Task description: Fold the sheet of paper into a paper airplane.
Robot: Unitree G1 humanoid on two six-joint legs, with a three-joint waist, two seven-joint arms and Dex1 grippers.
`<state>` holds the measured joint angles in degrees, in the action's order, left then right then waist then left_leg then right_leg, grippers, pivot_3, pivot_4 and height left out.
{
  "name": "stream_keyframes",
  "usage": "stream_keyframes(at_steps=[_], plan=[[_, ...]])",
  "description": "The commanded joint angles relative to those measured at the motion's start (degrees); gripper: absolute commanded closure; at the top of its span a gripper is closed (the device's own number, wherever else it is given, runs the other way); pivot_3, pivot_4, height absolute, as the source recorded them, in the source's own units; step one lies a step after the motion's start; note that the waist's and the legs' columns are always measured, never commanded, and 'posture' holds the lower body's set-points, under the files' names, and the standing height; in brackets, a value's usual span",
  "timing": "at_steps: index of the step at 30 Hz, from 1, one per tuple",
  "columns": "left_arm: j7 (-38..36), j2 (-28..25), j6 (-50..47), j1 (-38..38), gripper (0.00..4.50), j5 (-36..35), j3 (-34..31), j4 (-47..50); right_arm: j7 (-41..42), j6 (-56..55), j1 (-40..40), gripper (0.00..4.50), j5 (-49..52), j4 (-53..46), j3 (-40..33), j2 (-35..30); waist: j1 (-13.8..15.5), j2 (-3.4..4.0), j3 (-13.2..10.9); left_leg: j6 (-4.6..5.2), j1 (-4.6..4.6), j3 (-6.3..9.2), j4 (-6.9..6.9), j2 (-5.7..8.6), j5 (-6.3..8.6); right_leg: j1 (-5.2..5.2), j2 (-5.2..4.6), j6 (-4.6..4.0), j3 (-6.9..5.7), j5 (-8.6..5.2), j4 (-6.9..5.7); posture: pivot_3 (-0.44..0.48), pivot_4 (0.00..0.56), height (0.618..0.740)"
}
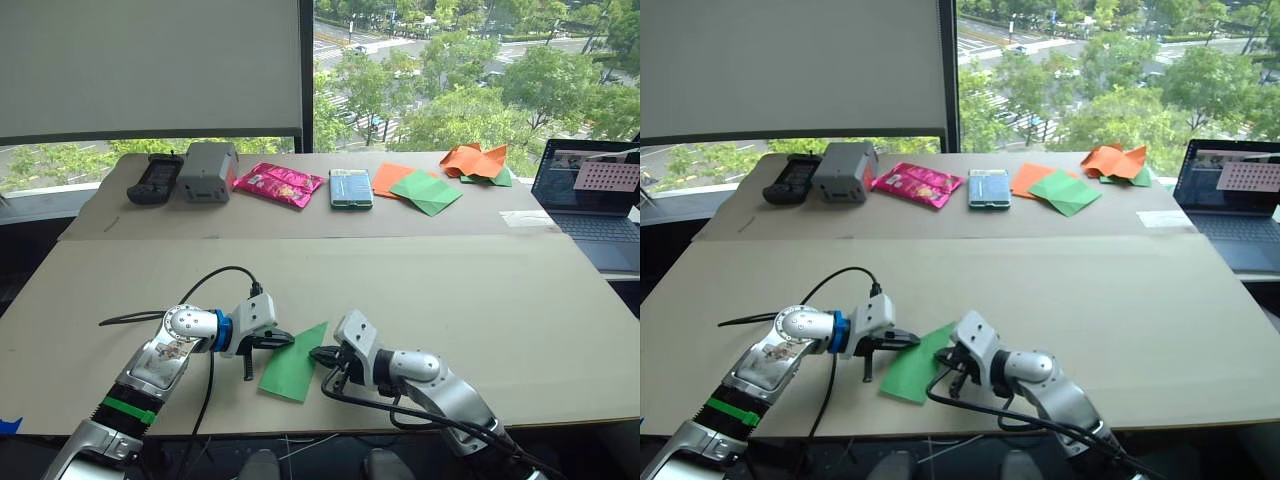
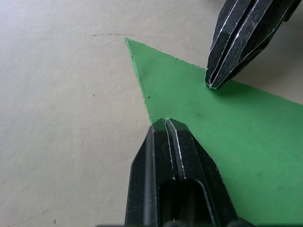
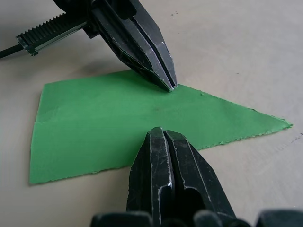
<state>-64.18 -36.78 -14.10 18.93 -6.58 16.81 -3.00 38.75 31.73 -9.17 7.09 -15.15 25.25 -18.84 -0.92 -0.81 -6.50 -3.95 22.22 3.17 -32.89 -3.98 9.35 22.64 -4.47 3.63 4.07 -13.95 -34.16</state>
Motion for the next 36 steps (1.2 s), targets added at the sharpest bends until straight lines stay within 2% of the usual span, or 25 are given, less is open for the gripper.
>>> stream_keyframes(at_steps=[1, 14, 27, 31, 36], plan=[[-0.6, -0.9, -1.6, -1.5, 4.46, 1.9, 2.0, -0.1, 1.8, 3.5, 2.0, 4.5, 0.3, 0.2, 3.6, -1.0, 0.0, -0.01, 0.0, 0.0, 0.0, 0.0, 0.0, 0.0, 0.0, 0.0, 0.0, 0.0, 0.0, 0.0, 0.0, 0.0, 0.15, 0.718], [-0.7, -0.9, -1.9, -1.6, 4.46, 2.2, 2.4, -0.3, 4.2, 8.6, 4.3, 4.5, 2.0, -5.0, 7.4, -3.9, 0.0, -0.03, 0.0, -0.03, -0.02, -0.01, 0.01, 0.0, 0.02, 0.0, -0.05, -0.03, -0.01, -0.04, 0.07, 0.0, 0.15, 0.718], [-0.6, -0.9, -1.3, -1.1, 4.46, 2.5, 2.4, -1.3, 4.0, 7.7, 3.4, 4.5, 1.5, -5.7, 8.3, -5.5, 0.0, -0.04, 0.0, -0.04, -0.04, -0.02, 0.02, 0.0, 0.03, 0.01, -0.06, -0.06, -0.02, -0.07, 0.09, 0.0, 0.15, 0.718], [-0.3, -0.5, -0.8, -0.9, 4.46, 2.2, 2.1, -1.8, 4.7, 4.3, 2.6, 4.5, 3.3, -8.9, 4.0, -6.3, 0.1, -0.06, 0.0, -0.05, -0.02, -0.02, 0.02, 0.01, 0.03, 0.02, -0.07, -0.06, -0.02, -0.07, 0.11, 0.0, 0.15, 0.718], [-0.4, -0.6, -1.4, -0.3, 4.46, -0.4, -0.7, -0.1, 2.6, 6.6, 1.1, 4.5, 11.4, -16.9, -8.0, -4.5, 0.2, -0.16, -0.2, -0.05, 0.17, -0.03, 0.02, 0.01, 0.03, 0.25, -0.09, -0.06, -0.02, -0.07, 0.11, 0.0, 0.15, 0.718]])
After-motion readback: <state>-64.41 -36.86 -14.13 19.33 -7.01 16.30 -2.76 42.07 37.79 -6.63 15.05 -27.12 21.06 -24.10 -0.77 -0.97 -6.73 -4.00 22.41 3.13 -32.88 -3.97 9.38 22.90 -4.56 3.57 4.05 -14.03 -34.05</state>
